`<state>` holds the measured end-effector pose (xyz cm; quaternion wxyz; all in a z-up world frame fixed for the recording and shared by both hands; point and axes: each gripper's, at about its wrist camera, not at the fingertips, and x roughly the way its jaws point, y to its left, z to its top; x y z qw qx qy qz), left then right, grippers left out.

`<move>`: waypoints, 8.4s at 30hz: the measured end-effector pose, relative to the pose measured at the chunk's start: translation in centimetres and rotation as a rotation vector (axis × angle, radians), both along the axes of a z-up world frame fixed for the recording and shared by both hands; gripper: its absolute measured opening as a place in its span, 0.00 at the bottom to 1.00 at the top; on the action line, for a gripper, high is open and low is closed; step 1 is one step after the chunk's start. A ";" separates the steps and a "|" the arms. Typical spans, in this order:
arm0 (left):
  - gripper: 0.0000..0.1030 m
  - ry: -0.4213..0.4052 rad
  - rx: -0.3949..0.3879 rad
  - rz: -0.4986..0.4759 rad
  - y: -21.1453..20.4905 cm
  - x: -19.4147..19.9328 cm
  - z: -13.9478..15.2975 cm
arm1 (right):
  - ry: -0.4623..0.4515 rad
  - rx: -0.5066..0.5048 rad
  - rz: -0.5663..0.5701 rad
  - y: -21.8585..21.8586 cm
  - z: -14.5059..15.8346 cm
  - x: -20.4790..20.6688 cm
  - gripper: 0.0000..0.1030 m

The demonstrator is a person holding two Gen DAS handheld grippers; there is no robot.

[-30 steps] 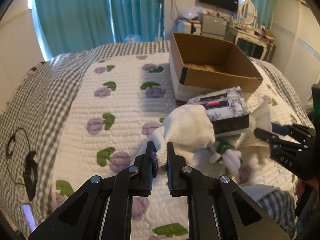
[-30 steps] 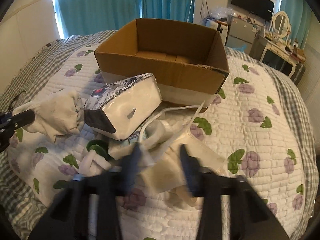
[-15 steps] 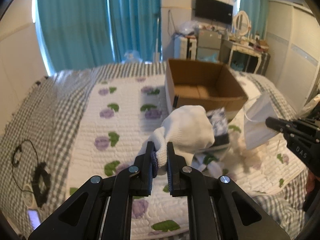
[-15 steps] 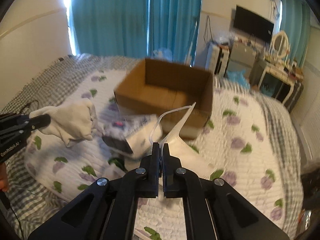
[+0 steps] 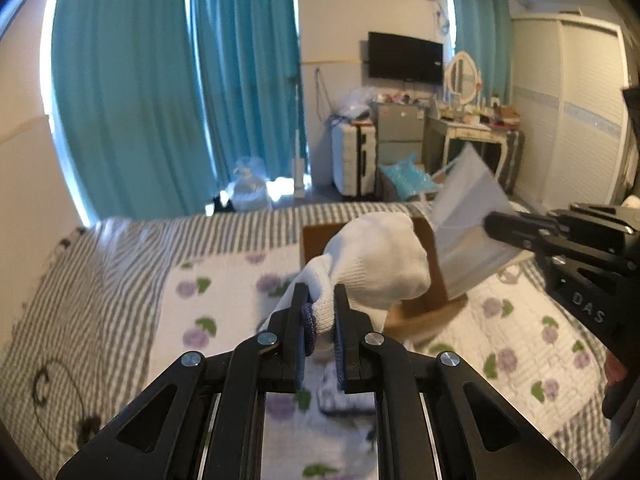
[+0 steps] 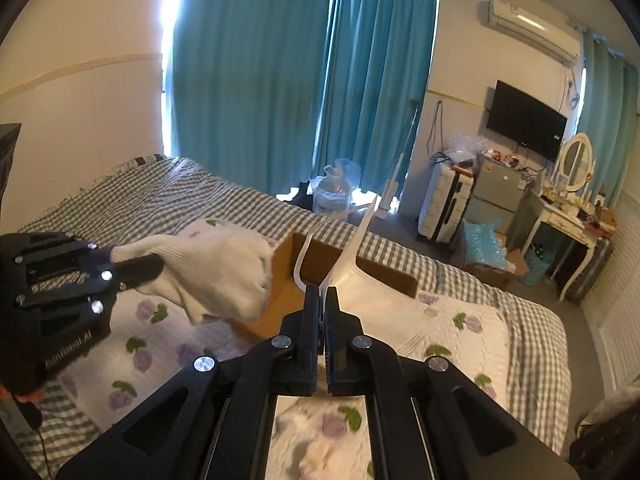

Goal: Organize soft objects
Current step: 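Carry the sock into the box with the left gripper while the right gripper grasps the white mask, then release the sock and mask into the box with both grippers, then grasp the lace cloth with the right gripper while the left grasps the white towel roll, then lower the lace cloth and towel roll into the box and open both grippers, then grasp the floral tissue pack with the right gripper and lift it, then grasp the blue tissue pack with the left gripper while the right holds the floral pack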

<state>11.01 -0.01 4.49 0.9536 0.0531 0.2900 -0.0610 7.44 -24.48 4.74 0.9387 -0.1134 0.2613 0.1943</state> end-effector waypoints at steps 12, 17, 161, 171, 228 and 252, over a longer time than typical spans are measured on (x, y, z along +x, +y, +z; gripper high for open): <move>0.10 0.077 0.070 -0.029 -2.3 9.1 -4.9 | 0.160 0.042 -0.001 -0.1 -10.3 12.9 0.02; 0.10 0.102 0.063 -0.041 -3.2 11.6 -6.4 | 0.166 0.055 -0.097 -2.2 -12.2 14.5 0.28; 0.66 0.177 0.021 -0.147 -5.1 16.0 -10.1 | 0.174 0.079 -0.137 -3.5 -11.1 16.0 0.25; 0.78 0.105 -0.002 -0.098 -2.7 13.2 -6.6 | 0.100 0.063 -0.217 -5.1 -8.3 13.0 0.77; 1.00 0.243 -0.074 0.155 9.3 -0.7 -13.3 | 0.290 -0.125 0.084 6.4 -19.8 0.7 0.50; 1.00 0.251 -0.024 -0.020 -0.7 -3.6 -11.9 | 0.112 0.048 -0.166 -9.0 -11.4 -5.2 0.40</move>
